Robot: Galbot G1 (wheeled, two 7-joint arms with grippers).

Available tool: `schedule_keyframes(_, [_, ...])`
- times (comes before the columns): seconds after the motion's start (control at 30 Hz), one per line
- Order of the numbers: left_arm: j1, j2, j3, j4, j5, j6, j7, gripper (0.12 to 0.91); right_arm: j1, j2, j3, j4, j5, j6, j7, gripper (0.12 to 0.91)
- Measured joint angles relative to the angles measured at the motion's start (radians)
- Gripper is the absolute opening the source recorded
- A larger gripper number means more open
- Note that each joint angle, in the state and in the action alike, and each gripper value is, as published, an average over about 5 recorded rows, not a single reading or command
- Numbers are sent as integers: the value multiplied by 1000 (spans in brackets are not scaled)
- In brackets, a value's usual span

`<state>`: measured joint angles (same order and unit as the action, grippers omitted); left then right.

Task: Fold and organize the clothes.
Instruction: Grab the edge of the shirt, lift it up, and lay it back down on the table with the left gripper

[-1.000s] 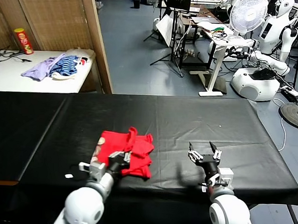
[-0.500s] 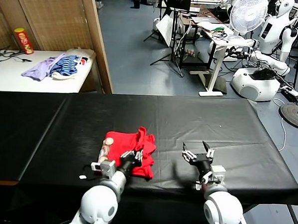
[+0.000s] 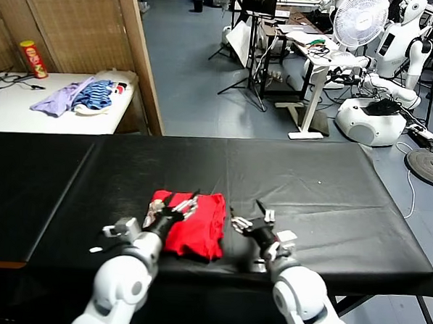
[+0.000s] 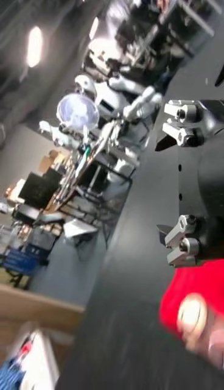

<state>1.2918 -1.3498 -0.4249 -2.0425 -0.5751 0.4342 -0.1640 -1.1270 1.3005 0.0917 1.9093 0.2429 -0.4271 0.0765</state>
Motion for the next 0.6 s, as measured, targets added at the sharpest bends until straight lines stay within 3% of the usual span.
schedule_keyframes(0.2, [33,18,-72,43,22,-18,19,798,23,18,-63,-93,-231,-12,48,798])
schedule_keyframes(0.3, [36,15,-94,67,20,-25,24,798,21,29,-65,-113,-295,6,73,798])
schedule_keyframes(0.43, [39,12,-119,91,-25,-27,31,798,12,41,-51,-102,-257,67,103,798])
schedule_keyframes(0.6, [38,-3,-153,111,-181,-7,21,798,-9,26,0,-24,-81,109,107,798])
